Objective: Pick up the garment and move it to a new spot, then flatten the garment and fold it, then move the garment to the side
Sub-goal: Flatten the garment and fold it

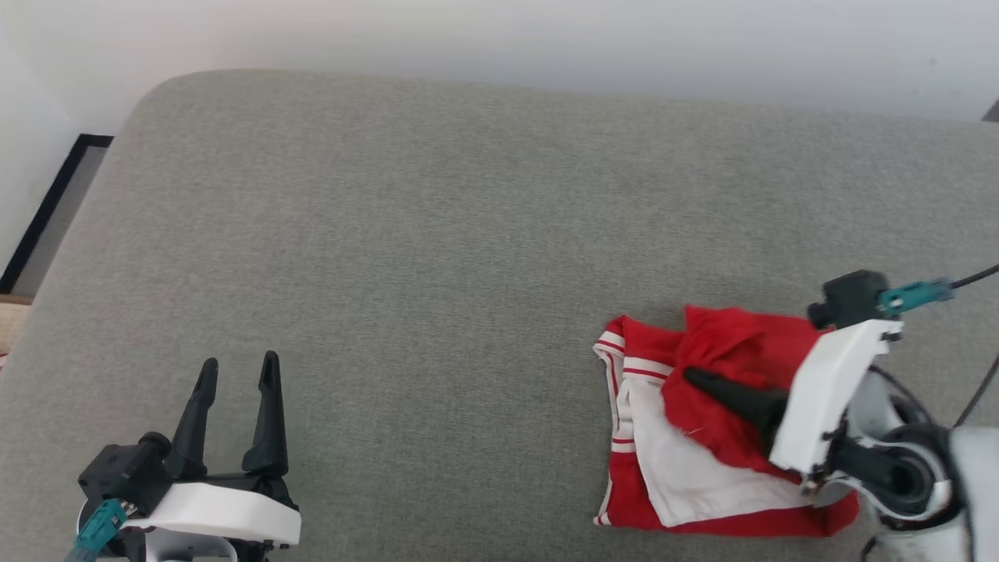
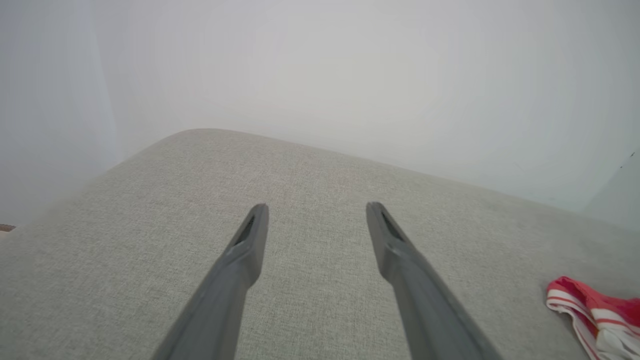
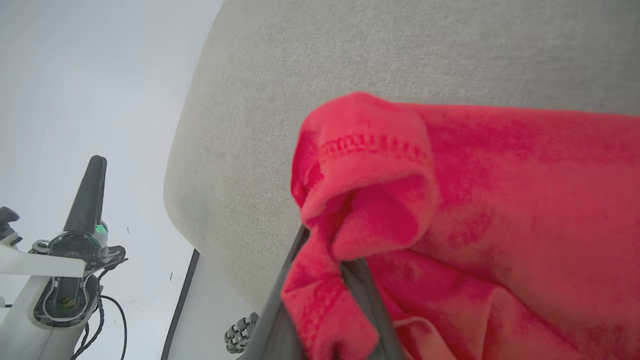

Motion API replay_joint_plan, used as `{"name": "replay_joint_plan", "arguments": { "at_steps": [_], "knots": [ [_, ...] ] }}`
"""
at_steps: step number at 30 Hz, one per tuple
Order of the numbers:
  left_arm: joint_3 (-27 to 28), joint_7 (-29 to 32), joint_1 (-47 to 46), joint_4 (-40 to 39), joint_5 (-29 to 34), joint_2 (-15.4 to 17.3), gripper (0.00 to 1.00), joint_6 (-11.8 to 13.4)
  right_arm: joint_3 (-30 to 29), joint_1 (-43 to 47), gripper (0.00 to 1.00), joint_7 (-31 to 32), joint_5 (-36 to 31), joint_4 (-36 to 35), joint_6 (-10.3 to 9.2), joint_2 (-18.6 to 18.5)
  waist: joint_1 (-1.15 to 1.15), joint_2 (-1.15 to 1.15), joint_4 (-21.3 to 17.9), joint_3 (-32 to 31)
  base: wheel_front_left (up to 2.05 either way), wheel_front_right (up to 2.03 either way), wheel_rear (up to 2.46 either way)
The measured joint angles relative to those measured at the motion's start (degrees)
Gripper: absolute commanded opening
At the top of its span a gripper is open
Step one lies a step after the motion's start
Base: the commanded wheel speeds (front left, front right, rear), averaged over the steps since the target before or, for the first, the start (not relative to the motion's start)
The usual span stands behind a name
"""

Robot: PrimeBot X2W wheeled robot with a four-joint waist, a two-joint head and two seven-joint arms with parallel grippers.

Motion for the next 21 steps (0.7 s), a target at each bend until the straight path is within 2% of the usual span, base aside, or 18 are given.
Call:
{"name": "replay_joint_plan", "arguments": {
  "at_steps": [6,7,8,9,10,15,21],
  "knots": [
    [-0.2,0.0,-0.1,0.6,-0.6,-0.1,1.0,0.0,4.4,-0.3,0.0,-2.8,-1.6,4.0,0.0,1.5,0.0,0.0,1.6,-0.4,0.0,0.0,0.0],
    [-0.2,0.0,-0.1,0.7,-0.7,-0.2,1.0,0.0,5.1,-0.5,0.11,-3.2,-2.0,4.8,0.0,1.6,0.0,0.0,1.8,-0.5,0.0,0.0,0.0],
    [-0.2,0.0,-0.1,0.8,-0.7,-0.2,1.0,0.0,5.6,-0.6,0.36,-3.5,-2.4,5.6,0.0,1.7,0.0,0.0,1.9,-0.5,0.0,0.0,0.0],
    [-0.2,0.0,-0.1,0.8,-0.8,-0.2,1.0,0.0,6.0,-0.6,0.87,-4.0,-3.0,6.4,0.0,1.7,0.0,0.0,2.0,-0.6,0.0,0.0,0.0],
    [-0.1,0.0,-0.1,0.8,-0.9,-0.2,1.0,0.0,6.2,-0.7,1.0,-4.5,-3.3,7.0,0.0,1.7,0.0,0.0,2.0,-0.6,0.0,0.0,0.0],
    [0.5,0.0,-0.1,0.9,-1.4,0.0,1.0,0.0,7.8,-1.4,1.0,-4.4,-3.4,6.6,0.0,1.0,0.0,0.0,1.4,-0.9,0.0,0.0,0.0],
    [1.8,0.0,0.0,0.8,-2.4,0.5,1.0,0.0,5.7,-0.9,1.0,-5.9,-2.3,0.7,0.0,-0.9,0.0,0.0,-0.6,-1.5,0.0,0.0,0.0]
  ]
}}
